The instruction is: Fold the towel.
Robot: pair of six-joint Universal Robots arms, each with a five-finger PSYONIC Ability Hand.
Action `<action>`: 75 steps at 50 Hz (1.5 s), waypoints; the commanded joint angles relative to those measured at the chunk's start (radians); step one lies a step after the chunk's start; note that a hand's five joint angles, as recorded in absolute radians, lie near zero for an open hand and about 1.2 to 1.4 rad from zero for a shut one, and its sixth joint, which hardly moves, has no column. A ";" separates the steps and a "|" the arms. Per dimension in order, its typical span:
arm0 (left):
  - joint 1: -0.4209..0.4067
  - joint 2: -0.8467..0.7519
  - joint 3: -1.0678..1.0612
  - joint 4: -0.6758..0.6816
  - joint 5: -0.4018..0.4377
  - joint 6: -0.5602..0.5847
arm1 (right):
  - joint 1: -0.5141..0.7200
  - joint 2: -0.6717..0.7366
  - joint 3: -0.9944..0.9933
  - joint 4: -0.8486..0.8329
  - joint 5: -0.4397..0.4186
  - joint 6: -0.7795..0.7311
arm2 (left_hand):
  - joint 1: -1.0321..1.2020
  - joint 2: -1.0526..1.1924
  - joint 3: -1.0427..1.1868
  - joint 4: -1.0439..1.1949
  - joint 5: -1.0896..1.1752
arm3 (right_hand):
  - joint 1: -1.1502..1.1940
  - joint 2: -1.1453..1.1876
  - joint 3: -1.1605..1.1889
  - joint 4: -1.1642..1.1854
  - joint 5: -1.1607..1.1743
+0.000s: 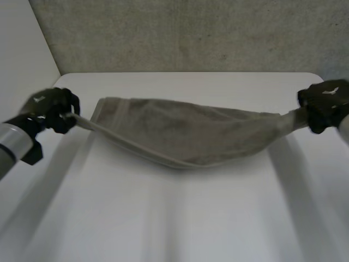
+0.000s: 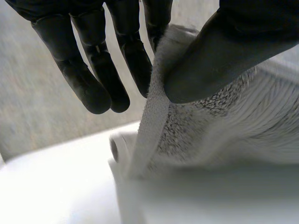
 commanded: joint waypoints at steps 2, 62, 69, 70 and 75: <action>0.131 0.230 -0.105 -0.011 0.064 -0.037 | -0.149 -0.214 0.022 0.142 -0.159 -0.014 | -0.082 -0.124 -0.156 -0.130 -0.284 | 0.055 0.070 0.050 0.048 0.056; -0.226 -0.647 0.585 0.002 -0.364 0.158 | -0.076 0.600 -0.373 0.081 -0.023 0.176 | -0.113 -0.156 -0.188 -0.162 -0.316 | -0.993 -0.977 -0.998 -1.000 -0.992; -0.241 -0.603 0.568 0.001 -0.356 0.155 | -0.084 0.485 -0.337 0.024 -0.023 0.213 | -0.763 -0.805 -0.837 -0.811 -0.965 | -1.167 -1.151 -1.172 -1.174 -1.166; -0.243 -0.586 0.564 -0.001 -0.353 0.155 | -0.085 0.444 -0.324 0.014 -0.025 0.224 | -0.765 -0.808 -0.840 -0.814 -0.968 | -1.167 -1.151 -1.172 -1.174 -1.166; -0.244 -0.520 0.529 0.001 -0.353 0.149 | -0.091 0.338 -0.284 -0.026 -0.032 0.235 | -0.780 -0.822 -0.854 -0.829 -0.982 | -1.167 -1.151 -1.172 -1.174 -1.166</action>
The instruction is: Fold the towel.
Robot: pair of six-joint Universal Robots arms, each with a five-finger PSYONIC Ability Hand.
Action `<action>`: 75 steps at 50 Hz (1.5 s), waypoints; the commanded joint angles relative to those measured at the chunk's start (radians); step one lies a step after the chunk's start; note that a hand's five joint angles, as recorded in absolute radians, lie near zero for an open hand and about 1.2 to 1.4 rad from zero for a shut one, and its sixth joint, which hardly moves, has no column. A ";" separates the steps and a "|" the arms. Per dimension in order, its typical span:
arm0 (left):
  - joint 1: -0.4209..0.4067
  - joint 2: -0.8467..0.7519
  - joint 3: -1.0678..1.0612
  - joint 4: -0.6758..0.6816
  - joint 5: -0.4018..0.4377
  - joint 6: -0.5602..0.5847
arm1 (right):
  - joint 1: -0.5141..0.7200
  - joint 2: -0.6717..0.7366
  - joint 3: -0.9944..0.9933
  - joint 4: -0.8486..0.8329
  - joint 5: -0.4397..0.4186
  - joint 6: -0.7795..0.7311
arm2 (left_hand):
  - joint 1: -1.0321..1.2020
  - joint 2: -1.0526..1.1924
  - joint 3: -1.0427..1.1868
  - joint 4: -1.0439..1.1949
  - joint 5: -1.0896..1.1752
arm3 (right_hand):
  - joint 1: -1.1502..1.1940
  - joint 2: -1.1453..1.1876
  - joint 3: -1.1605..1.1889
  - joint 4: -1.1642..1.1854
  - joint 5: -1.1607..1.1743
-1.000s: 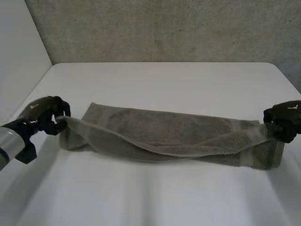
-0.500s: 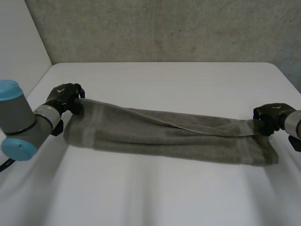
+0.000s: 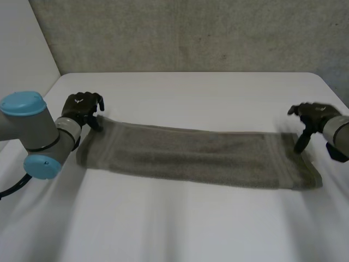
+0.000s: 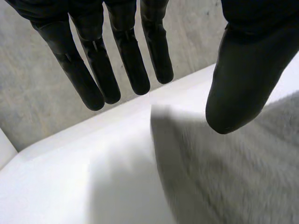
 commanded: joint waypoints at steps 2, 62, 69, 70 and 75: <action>-0.002 0.135 -0.065 0.000 0.006 -0.009 | -0.010 -0.218 0.089 -0.062 -0.011 0.013 | -0.173 -0.168 -0.166 -0.179 -0.333 | -0.060 -0.075 -0.075 -0.088 -0.057; 0.010 0.531 -0.700 0.230 0.132 -0.011 | -0.063 -0.279 0.773 -0.510 -0.042 -0.397 | -0.220 -0.215 -0.213 -0.226 -0.380 | 0.963 0.948 0.948 0.935 0.966; 0.007 0.530 -0.702 0.239 0.132 -0.011 | -0.100 -0.269 0.724 -0.509 0.044 -0.398 | -0.220 -0.215 -0.213 -0.226 -0.380 | 1.162 1.147 1.147 1.134 1.165; 0.007 0.530 -0.702 0.239 0.132 -0.011 | -0.100 -0.269 0.724 -0.509 0.044 -0.398 | -0.220 -0.215 -0.213 -0.226 -0.380 | 1.162 1.147 1.147 1.134 1.165; 0.010 0.530 -0.703 0.239 0.132 -0.011 | -0.187 -0.264 0.680 -0.506 0.044 -0.427 | -0.220 -0.215 -0.213 -0.226 -0.380 | 1.162 1.147 1.147 1.134 1.165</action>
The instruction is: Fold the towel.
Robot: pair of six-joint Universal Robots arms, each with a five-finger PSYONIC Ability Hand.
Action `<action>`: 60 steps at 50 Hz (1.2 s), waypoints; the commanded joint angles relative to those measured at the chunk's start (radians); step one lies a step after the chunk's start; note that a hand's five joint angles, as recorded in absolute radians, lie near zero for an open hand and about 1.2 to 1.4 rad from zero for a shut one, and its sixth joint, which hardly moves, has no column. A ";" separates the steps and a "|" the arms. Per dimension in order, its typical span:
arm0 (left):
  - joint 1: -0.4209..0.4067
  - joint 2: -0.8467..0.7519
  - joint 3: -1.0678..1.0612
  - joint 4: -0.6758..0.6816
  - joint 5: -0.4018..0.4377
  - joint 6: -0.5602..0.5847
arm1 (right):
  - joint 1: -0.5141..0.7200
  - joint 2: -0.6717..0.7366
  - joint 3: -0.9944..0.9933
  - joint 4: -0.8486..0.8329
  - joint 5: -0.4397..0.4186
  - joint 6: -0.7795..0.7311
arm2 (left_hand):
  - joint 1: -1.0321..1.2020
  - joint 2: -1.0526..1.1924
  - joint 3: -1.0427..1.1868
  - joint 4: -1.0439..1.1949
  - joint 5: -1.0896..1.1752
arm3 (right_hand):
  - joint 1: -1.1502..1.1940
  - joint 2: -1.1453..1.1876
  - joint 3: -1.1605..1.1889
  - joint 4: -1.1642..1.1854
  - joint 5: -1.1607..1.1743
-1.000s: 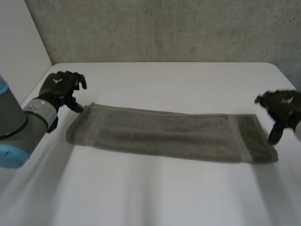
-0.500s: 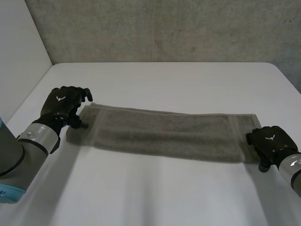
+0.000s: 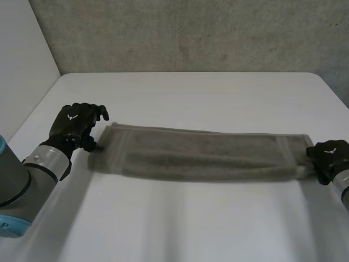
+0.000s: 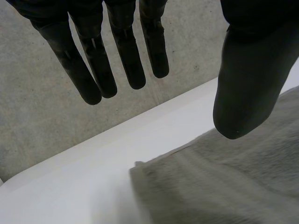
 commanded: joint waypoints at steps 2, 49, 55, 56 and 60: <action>0.004 0.000 -0.002 0.002 -0.002 0.000 | -0.120 0.009 -0.074 0.007 0.016 -0.054 | -0.108 -0.107 -0.100 -0.123 -0.264 | 0.065 0.088 0.065 0.052 0.062; -0.125 0.002 0.118 -0.003 -0.049 -0.023 | 0.786 0.255 -0.516 0.101 0.100 -0.066 | -0.234 -0.234 -0.226 -0.249 -0.390 | -1.156 -1.133 -1.157 -1.169 -1.160; -0.157 -0.017 0.144 -0.001 -0.051 -0.025 | 0.647 0.048 -0.403 0.110 0.090 0.140 | -0.231 -0.231 -0.223 -0.246 -0.387 | -1.156 -1.133 -1.157 -1.169 -1.160; -0.165 -0.018 0.147 -0.001 -0.051 -0.025 | 0.596 0.004 -0.369 0.111 0.088 0.179 | -0.231 -0.231 -0.223 -0.246 -0.387 | -1.156 -1.133 -1.157 -1.169 -1.160; -0.172 -0.025 0.152 0.000 -0.051 -0.023 | 0.516 -0.067 -0.306 0.119 0.093 0.231 | -0.231 -0.231 -0.223 -0.246 -0.387 | -1.156 -1.133 -1.157 -1.169 -1.160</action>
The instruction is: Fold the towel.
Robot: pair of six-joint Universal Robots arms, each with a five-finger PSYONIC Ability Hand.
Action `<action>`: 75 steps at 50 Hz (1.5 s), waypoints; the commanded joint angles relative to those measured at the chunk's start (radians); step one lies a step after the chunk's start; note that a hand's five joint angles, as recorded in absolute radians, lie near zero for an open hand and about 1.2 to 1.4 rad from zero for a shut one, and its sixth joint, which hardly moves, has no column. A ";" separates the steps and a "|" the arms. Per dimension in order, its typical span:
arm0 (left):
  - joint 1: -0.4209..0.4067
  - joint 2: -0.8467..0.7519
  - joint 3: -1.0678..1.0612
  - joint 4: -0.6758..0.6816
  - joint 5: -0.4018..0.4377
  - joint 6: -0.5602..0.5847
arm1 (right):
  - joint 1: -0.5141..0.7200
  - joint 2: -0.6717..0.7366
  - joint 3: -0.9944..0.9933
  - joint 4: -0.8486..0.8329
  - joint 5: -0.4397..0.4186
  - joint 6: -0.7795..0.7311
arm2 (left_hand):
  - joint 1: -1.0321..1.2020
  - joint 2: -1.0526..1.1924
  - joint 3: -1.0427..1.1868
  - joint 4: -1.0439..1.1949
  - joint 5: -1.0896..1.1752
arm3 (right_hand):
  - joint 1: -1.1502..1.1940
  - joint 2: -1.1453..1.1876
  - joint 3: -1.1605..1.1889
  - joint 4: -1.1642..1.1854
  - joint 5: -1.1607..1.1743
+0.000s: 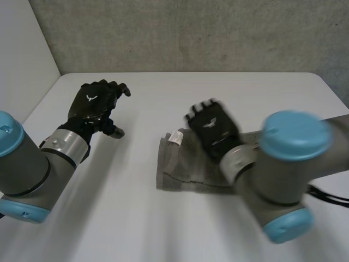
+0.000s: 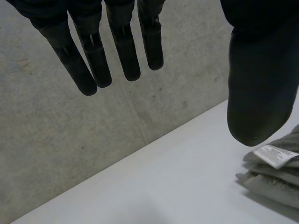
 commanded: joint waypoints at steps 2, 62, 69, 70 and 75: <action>-0.037 -0.025 0.021 0.002 0.000 0.001 | -0.206 -0.189 0.165 0.021 -0.006 0.150 | -0.104 -0.095 -0.087 -0.108 -0.246 | -0.059 -0.074 -0.073 -0.085 -0.056; -0.035 0.057 -0.010 0.004 -0.123 -0.073 | 0.050 0.030 0.076 -0.074 0.109 0.059 | -0.133 -0.125 -0.117 -0.138 -0.276 | 0.309 0.294 0.296 0.283 0.313; -0.038 0.050 -0.010 0.004 -0.120 -0.075 | -0.243 -0.221 0.328 -0.145 0.019 0.087 | -0.136 -0.128 -0.120 -0.141 -0.279 | 0.221 0.206 0.208 0.195 0.225; -0.038 0.050 -0.010 0.004 -0.120 -0.075 | -0.243 -0.222 0.329 -0.145 0.019 0.087 | -0.136 -0.128 -0.120 -0.141 -0.279 | 0.221 0.206 0.208 0.195 0.225; -0.049 0.045 -0.013 0.004 -0.118 -0.075 | -0.404 -0.294 0.487 -0.088 -0.110 0.104 | -0.136 -0.128 -0.120 -0.141 -0.279 | 0.192 0.177 0.178 0.166 0.195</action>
